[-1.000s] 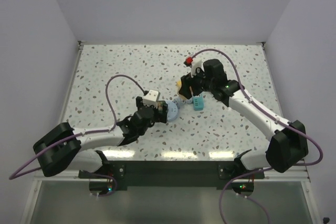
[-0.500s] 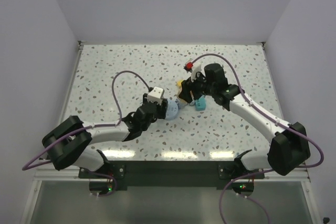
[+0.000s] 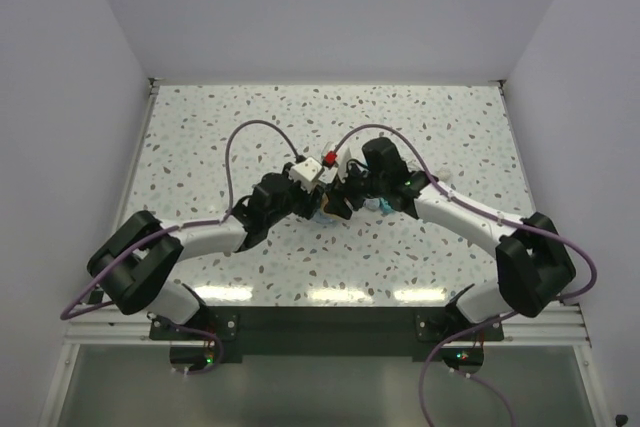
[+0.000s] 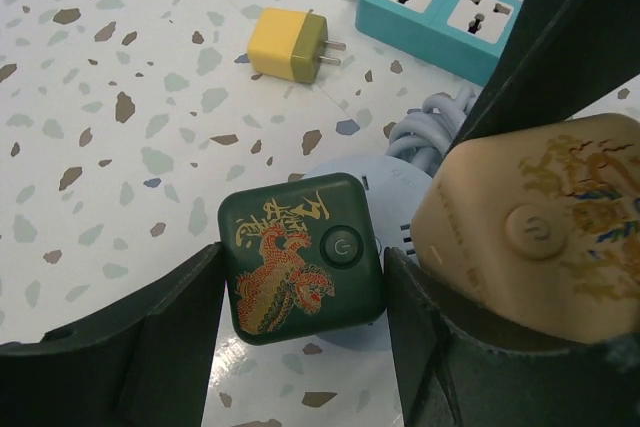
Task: Insert the plug
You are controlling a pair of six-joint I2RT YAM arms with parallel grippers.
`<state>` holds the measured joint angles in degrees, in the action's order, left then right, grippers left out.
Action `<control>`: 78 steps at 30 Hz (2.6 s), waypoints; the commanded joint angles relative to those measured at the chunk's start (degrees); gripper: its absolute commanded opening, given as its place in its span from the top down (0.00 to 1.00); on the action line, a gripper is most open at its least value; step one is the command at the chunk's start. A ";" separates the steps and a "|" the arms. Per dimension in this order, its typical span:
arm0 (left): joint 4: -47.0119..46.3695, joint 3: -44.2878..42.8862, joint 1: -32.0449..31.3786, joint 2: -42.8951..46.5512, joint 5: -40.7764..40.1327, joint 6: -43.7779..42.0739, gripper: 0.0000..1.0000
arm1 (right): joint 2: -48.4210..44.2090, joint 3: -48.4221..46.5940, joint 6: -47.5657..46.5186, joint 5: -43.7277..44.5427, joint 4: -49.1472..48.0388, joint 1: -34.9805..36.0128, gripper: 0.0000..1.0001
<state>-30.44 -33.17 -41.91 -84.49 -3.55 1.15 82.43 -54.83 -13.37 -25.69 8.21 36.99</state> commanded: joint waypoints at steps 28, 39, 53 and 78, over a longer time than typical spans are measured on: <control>14.09 1.53 2.26 15.49 -9.81 6.14 0.08 | 6.16 -3.09 -8.61 5.12 -4.60 0.01 1.00; 14.09 3.55 5.00 19.09 -9.81 7.91 0.08 | 7.74 -3.70 -8.34 5.21 -4.08 -0.61 1.00; 13.56 4.43 5.79 19.80 -9.81 8.26 0.08 | 7.22 -3.27 -7.73 4.24 -3.11 -0.61 1.00; 12.86 4.78 6.14 19.27 -9.72 8.34 0.08 | 3.43 0.34 -5.44 3.55 -8.83 -1.57 1.00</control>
<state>-15.33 -29.10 -36.38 -65.98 -12.67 8.45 87.11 -53.63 -18.70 -19.59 2.11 35.57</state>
